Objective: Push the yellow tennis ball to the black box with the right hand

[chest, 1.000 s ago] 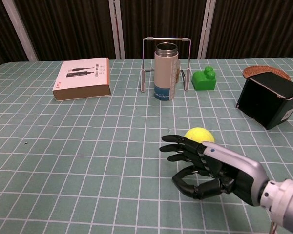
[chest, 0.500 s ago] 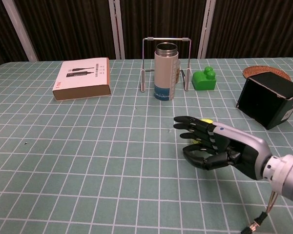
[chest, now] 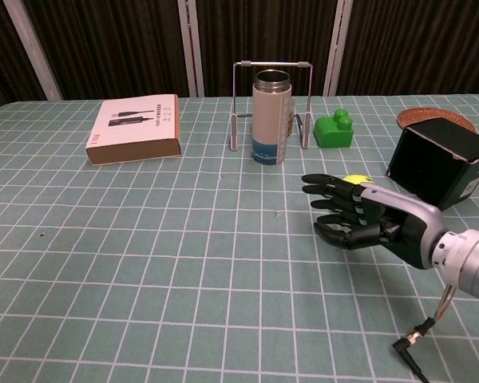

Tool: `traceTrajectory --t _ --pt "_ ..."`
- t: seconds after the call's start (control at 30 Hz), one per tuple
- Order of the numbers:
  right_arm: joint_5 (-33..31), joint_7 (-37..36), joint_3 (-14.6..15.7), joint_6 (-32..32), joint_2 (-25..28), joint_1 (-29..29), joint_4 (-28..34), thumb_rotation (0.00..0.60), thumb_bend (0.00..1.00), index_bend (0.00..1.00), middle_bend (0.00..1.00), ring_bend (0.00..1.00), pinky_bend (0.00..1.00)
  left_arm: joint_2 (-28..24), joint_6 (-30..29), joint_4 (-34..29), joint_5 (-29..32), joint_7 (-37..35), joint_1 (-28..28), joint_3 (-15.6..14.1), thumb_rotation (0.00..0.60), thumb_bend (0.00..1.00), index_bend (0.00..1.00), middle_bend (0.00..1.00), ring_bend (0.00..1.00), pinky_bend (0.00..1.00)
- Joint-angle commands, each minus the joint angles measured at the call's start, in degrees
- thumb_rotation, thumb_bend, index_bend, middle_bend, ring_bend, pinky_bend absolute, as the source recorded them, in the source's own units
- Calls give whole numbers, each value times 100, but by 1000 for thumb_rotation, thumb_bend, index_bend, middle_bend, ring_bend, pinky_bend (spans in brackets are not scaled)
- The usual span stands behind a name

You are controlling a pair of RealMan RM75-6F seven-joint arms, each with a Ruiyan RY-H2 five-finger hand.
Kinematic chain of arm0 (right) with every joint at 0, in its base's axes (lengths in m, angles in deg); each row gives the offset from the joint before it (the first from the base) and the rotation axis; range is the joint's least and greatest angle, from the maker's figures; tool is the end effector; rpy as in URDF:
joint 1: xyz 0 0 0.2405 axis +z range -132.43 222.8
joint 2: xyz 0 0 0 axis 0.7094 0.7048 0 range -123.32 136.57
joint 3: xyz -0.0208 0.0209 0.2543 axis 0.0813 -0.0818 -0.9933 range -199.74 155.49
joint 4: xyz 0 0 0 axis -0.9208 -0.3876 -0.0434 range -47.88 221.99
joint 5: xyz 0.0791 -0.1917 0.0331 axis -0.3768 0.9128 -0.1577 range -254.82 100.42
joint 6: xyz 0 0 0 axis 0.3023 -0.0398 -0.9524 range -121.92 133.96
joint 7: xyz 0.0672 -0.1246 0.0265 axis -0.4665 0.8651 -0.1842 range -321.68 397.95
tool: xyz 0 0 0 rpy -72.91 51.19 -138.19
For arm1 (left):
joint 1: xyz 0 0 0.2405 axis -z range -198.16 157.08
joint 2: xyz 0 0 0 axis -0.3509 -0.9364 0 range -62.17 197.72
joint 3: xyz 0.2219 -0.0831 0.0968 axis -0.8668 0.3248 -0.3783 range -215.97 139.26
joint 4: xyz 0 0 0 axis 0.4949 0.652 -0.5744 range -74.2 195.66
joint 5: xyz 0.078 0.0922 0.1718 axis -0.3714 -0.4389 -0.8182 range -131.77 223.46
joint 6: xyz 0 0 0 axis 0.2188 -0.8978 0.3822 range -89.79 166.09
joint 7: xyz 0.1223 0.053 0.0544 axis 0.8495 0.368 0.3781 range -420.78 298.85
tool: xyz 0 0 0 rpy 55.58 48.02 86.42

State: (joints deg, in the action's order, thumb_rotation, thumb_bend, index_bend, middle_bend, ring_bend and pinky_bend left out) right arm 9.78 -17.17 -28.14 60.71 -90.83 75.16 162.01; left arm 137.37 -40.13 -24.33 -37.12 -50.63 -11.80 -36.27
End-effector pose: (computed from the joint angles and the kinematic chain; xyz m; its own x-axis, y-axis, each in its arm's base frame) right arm -0.1873 -0.2769 -0.0688 -0.5630 -0.5713 0.5972 -0.7618 0.0786 -0.6430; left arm -0.3293 0.2009 0.1258 0.5755 0.0995 0.8117 0.8172 -0.0308 -0.5756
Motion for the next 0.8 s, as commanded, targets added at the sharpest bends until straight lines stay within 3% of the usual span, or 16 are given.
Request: traceTrajectory --t 0.03,0.33,0.8 --pt "-33 -126 -42 3 -9 47 -111 600 519 0 0 0 61 -2 18 -4 3 -3 9 -5 600 173 0 0 10 85" --pt "-54 -656 -192 -96 4 290 -660 600 519 0 0 0 45 -4 21 -13 13 6 15 -17 600 173 0 0 10 85" --pt "-55 -1060 -87 -309 317 464 -1061 600 519 0 0 0 44 27 -17 -32 56 100 -15 -40 600 173 0 0 10 85"
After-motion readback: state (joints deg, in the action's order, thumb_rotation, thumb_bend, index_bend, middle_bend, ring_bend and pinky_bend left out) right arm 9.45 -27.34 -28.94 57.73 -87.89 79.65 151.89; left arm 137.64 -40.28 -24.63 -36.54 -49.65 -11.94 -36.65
